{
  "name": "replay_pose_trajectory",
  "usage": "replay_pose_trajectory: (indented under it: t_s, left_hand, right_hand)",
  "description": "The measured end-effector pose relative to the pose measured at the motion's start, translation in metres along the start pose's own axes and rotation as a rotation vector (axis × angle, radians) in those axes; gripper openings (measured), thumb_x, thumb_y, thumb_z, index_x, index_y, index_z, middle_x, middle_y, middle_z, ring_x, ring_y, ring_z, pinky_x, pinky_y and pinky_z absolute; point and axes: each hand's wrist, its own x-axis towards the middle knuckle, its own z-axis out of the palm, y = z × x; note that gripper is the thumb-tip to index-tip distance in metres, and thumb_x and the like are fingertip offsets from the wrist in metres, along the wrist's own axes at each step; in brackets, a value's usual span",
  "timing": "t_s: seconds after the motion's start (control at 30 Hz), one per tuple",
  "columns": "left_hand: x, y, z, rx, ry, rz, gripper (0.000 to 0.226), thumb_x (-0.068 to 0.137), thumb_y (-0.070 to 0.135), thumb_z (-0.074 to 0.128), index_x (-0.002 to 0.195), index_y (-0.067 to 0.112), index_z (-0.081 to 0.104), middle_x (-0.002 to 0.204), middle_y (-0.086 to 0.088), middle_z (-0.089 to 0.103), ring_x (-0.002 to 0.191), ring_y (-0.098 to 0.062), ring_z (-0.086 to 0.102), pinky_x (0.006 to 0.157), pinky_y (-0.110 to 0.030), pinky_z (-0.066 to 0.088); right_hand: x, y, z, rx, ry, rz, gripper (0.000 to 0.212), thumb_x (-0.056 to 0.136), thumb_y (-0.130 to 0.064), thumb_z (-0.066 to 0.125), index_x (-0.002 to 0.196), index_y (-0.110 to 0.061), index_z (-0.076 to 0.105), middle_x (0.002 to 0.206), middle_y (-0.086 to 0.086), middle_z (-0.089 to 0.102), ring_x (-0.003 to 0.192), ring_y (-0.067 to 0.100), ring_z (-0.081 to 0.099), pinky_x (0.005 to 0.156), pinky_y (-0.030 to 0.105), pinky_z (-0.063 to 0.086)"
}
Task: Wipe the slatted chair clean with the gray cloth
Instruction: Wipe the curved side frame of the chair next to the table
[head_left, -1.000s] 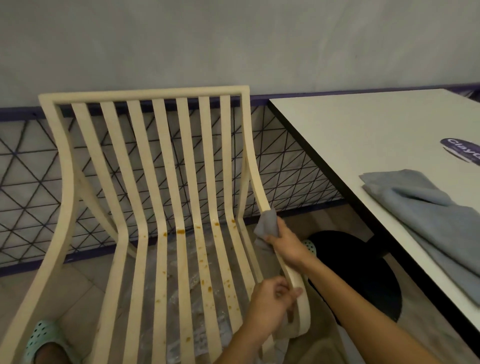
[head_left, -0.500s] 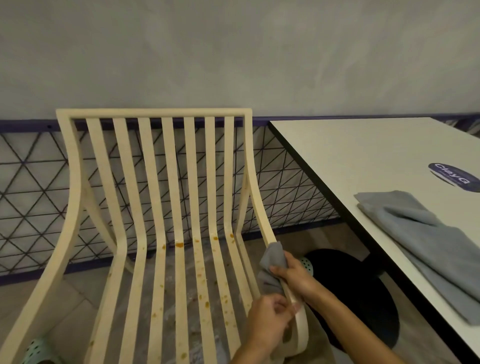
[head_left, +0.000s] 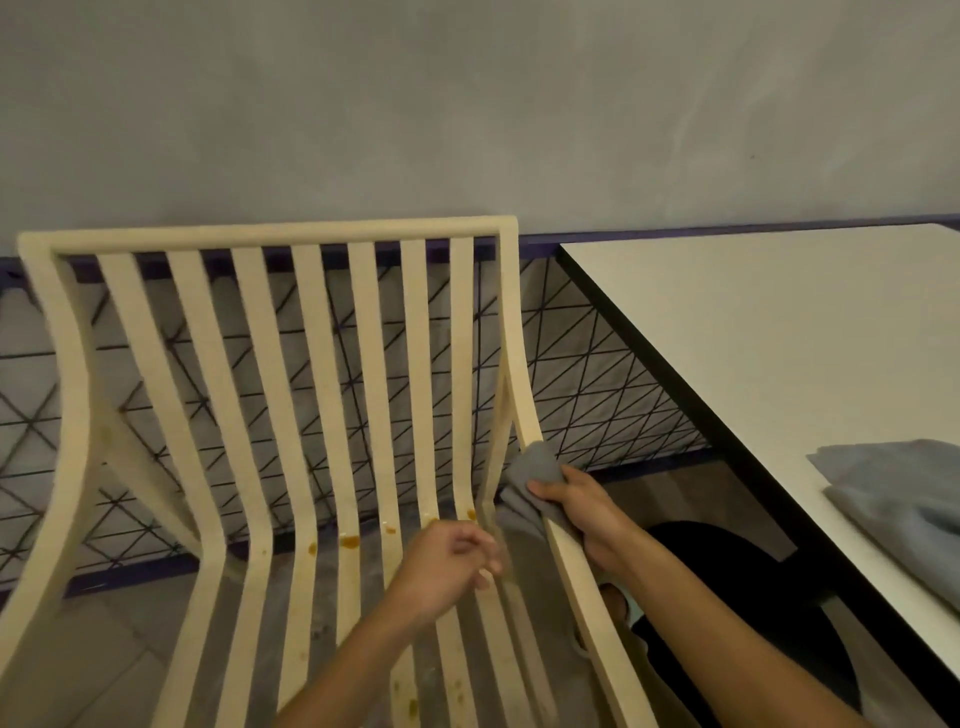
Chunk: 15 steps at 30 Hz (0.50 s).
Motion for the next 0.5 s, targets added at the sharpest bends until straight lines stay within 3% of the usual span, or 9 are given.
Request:
replay_pose_trajectory:
  t_s: [0.2, 0.3, 0.43, 0.5]
  left_hand:
    - [0.068, 0.0, -0.021, -0.033, 0.05, 0.014, 0.016, 0.093, 0.004, 0.056, 0.089, 0.009, 0.071, 0.075, -0.001, 0.075, 0.064, -0.014, 0.069, 0.052, -0.013, 0.045]
    - [0.098, 0.002, -0.026, -0.056, 0.097, 0.037, 0.013, 0.092, 0.008, 0.061, 0.087, 0.014, 0.071, 0.075, 0.002, 0.075, 0.066, -0.012, 0.07, 0.061, -0.023, 0.049]
    - [0.128, 0.0, -0.03, -0.101, 0.163, 0.076, 0.018, 0.095, 0.01, 0.055, 0.09, 0.019, 0.07, 0.083, 0.003, 0.075, 0.074, -0.016, 0.072, 0.073, -0.035, 0.054]
    - [0.135, -0.001, -0.026, -0.11, 0.166, 0.061, 0.018, 0.095, 0.01, 0.054, 0.092, 0.02, 0.068, 0.087, 0.002, 0.074, 0.077, -0.017, 0.072, 0.069, -0.035, 0.055]
  right_hand:
    - [0.059, -0.026, 0.001, 0.229, 0.003, -0.076, 0.03, 0.09, -0.01, 0.064, 0.12, -0.008, 0.063, 0.095, 0.009, 0.073, 0.075, 0.018, 0.071, 0.058, 0.026, 0.055]
    - [0.069, -0.014, -0.009, 0.44, -0.021, -0.047, 0.029, 0.091, -0.011, 0.061, 0.12, -0.01, 0.063, 0.097, 0.012, 0.073, 0.078, 0.022, 0.071, 0.065, 0.032, 0.058]
    - [0.083, 0.013, -0.024, 0.77, -0.06, 0.091, 0.044, 0.091, -0.022, 0.057, 0.132, -0.006, 0.056, 0.124, 0.019, 0.065, 0.103, 0.031, 0.067, 0.086, 0.042, 0.056]
    - [0.089, 0.02, -0.026, 0.755, -0.045, 0.091, 0.044, 0.092, -0.028, 0.054, 0.13, -0.006, 0.057, 0.115, 0.017, 0.069, 0.099, 0.03, 0.068, 0.085, 0.04, 0.056]
